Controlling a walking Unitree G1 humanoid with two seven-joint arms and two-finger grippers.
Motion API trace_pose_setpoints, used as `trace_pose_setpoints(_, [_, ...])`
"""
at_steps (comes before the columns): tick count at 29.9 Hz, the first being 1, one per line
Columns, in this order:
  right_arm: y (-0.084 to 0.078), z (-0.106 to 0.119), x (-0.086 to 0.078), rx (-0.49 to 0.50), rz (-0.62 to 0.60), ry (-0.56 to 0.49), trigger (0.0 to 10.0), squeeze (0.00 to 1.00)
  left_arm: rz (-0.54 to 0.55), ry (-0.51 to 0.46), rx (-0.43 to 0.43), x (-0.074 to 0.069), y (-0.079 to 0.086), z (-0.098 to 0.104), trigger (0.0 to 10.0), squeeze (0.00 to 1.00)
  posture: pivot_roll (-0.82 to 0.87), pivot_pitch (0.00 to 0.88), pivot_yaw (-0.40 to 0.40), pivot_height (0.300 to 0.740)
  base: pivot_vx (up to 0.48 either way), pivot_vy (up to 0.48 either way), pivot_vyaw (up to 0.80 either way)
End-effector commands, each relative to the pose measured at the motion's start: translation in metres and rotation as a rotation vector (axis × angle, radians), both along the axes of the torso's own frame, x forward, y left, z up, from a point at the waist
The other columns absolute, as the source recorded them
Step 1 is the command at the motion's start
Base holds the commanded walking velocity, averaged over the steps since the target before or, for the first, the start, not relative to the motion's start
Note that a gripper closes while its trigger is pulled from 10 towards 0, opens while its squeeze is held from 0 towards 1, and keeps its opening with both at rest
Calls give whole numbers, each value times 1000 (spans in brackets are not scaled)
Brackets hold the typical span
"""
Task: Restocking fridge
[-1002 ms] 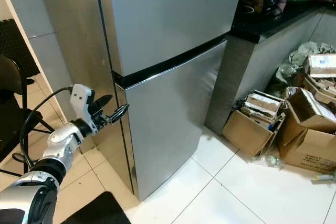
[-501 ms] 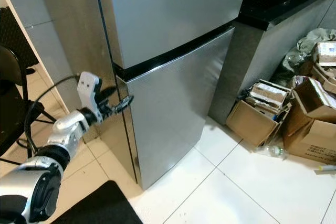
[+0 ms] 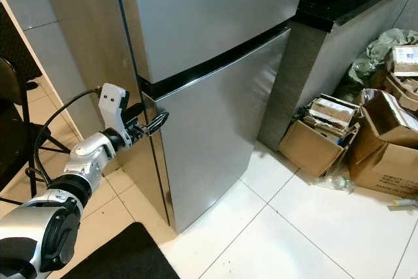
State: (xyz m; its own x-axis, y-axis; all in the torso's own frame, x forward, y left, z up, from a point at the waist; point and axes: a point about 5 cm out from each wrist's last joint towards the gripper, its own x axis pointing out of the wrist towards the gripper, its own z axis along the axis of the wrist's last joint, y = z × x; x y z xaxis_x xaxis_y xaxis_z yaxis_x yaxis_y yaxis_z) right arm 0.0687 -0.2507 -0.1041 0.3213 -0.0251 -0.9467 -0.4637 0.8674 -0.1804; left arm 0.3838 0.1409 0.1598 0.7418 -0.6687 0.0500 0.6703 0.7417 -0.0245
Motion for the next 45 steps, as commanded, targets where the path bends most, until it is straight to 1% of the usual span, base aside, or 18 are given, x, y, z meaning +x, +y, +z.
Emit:
trace_pose_setpoints(1, [-3,1,-1,-10,-2,-7,10000,0,-164,19,-9,-6,-26,-5,10000,0,-170,117,-10,740,0,0,0])
trace_pose_setpoints(3, [-3,1,1,-8,-2,-10,10000,0,-282,8,-11,-12,-43,-6,10000,0,-167,115,-8,740,0,0,0])
trace_pose_setpoints(5, [-3,1,1,-8,-2,-10,10000,0,-282,8,-11,-12,-43,-6,10000,0,-167,115,-8,740,0,0,0])
trace_pose_setpoints(6, [-2,1,1,-8,-2,-12,10000,0,-324,-3,-12,-14,-50,-6,10000,0,-167,114,-8,740,0,0,0])
trace_pose_setpoints(7, [-2,1,1,-8,-2,-12,10000,0,-324,-3,-12,-14,-50,-6,10000,0,-167,114,-8,740,0,0,0])
trace_pose_setpoints(8, [-2,1,2,-7,-2,-13,10000,0,-359,-15,-25,-16,-57,-5,10000,0,-169,112,-7,740,0,0,0])
trace_pose_setpoints(9, [-2,1,2,-7,-2,-13,10000,0,-359,-15,-25,-16,-57,-5,10000,0,-169,112,-7,740,0,0,0])
trace_pose_setpoints(10, [0,1,3,-5,-1,-17,10000,0,-400,-33,-56,-18,-66,-2,10000,0,-168,113,-6,740,0,0,0])
trace_pose_setpoints(12, [0,1,3,-5,-1,-17,10000,0,-400,-33,-56,-18,-66,-2,10000,0,-168,113,-6,740,0,0,0])
trace_pose_setpoints(14, [1,1,4,-2,0,-22,10000,0,-483,-70,-94,-25,-82,1,10000,0,-167,110,-6,740,0,0,0])
trace_pose_setpoints(15, [1,1,4,-2,0,-22,10000,0,-483,-70,-94,-25,-82,1,10000,0,-167,110,-6,740,0,0,0])
trace_pose_setpoints(16, [2,1,5,-1,1,-24,10000,0,-511,-80,-103,-28,-88,1,10000,0,-166,109,-5,740,0,0,0])
trace_pose_setpoints(28, [3,0,6,0,-4,-32,10000,0,-572,-89,-112,-34,-98,-1,10000,0,-164,103,5,740,0,0,0])
trace_pose_setpoints(31, [6,0,7,3,-6,-32,10000,0,-588,-89,-111,-36,-102,-2,10000,0,-162,102,10,740,0,0,0])
trace_pose_setpoints(36, [7,0,8,6,-7,-34,10000,0,-594,-89,-101,-37,-105,-4,10000,0,-162,99,14,740,0,0,0])
trace_pose_setpoints(38, [8,-1,8,7,-7,-36,10000,0,-595,-91,-91,-38,-106,-4,10000,0,-161,96,14,740,0,0,0])
trace_pose_setpoints(40, [8,-1,9,6,-9,-38,10000,0,-591,-86,-63,-38,-108,-6,10000,0,-159,92,16,740,0,0,0])
trace_pose_setpoints(45, [9,0,11,4,-10,-41,10000,0,-585,-84,-43,-38,-109,-7,10000,0,-157,88,19,740,0,0,0])
